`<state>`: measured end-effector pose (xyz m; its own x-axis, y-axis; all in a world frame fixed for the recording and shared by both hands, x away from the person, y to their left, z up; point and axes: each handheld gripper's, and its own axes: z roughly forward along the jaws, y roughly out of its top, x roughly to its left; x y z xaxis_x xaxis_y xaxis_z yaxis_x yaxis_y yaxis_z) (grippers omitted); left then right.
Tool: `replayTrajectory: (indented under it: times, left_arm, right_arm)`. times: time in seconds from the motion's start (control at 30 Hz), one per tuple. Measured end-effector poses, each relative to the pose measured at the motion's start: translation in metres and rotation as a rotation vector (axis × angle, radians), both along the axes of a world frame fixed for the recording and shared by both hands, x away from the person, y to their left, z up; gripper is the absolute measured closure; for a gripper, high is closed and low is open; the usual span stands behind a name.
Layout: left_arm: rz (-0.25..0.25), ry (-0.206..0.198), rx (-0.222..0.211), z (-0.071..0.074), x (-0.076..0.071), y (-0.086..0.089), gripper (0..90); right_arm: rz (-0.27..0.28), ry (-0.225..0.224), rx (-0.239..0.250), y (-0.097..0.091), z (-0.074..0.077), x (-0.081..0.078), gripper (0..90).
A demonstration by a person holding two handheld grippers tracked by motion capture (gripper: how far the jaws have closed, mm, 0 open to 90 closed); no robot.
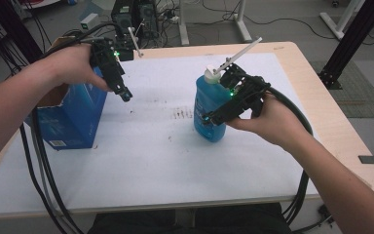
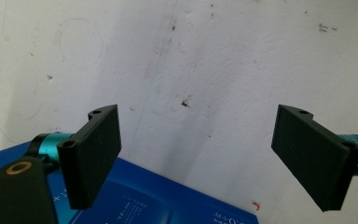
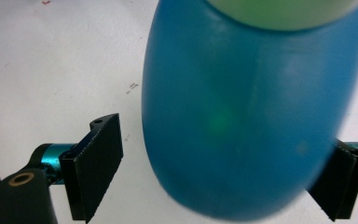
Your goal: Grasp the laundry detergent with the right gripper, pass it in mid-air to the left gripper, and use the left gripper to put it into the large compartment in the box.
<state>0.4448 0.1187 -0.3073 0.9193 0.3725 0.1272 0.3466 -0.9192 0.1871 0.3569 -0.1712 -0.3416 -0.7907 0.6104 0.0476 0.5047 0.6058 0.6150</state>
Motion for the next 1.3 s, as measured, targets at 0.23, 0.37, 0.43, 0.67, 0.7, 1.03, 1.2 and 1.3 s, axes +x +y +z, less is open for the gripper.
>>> replayTrajectory:
  times: [0.23, 0.37, 0.43, 0.67, 0.7, 1.03, 1.2, 1.3]
  left_arm:
    - [-0.001, 0.001, 0.001, 0.0, -0.001, 0.0, 15.8]
    - [-0.002, 0.003, 0.002, 0.0, -0.001, -0.001, 15.8]
    - [-0.006, 0.002, 0.004, 0.0, -0.001, -0.001, 15.8]
    - [-0.004, 0.002, 0.004, 0.0, -0.001, -0.001, 15.8]
    - [-0.004, 0.002, 0.006, 0.0, -0.001, -0.001, 15.8]
    - [-0.006, 0.005, 0.007, 0.0, -0.001, 0.0, 15.8]
    - [-0.006, 0.007, 0.011, -0.002, -0.001, -0.001, 15.8]
    - [-0.007, 0.008, 0.012, -0.002, -0.001, -0.001, 15.8]
  right_arm:
    - [-0.026, -0.02, -0.025, 0.006, -0.009, 0.0, 13.4]
    - [-0.035, -0.026, -0.03, 0.006, -0.011, 0.0, 13.6]
    - [-0.038, -0.034, -0.029, 0.006, -0.011, -0.001, 18.0]
    - [-0.051, -0.041, -0.037, 0.008, -0.014, -0.003, 19.1]
    - [-0.052, -0.043, -0.039, 0.008, -0.014, -0.003, 22.3]
    - [-0.056, -0.045, -0.018, 0.006, -0.013, -0.002, 26.7]
    - [-0.056, -0.046, -0.021, 0.006, -0.013, -0.002, 28.7]
    - [-0.054, -0.051, -0.023, 0.006, -0.013, -0.002, 32.2]
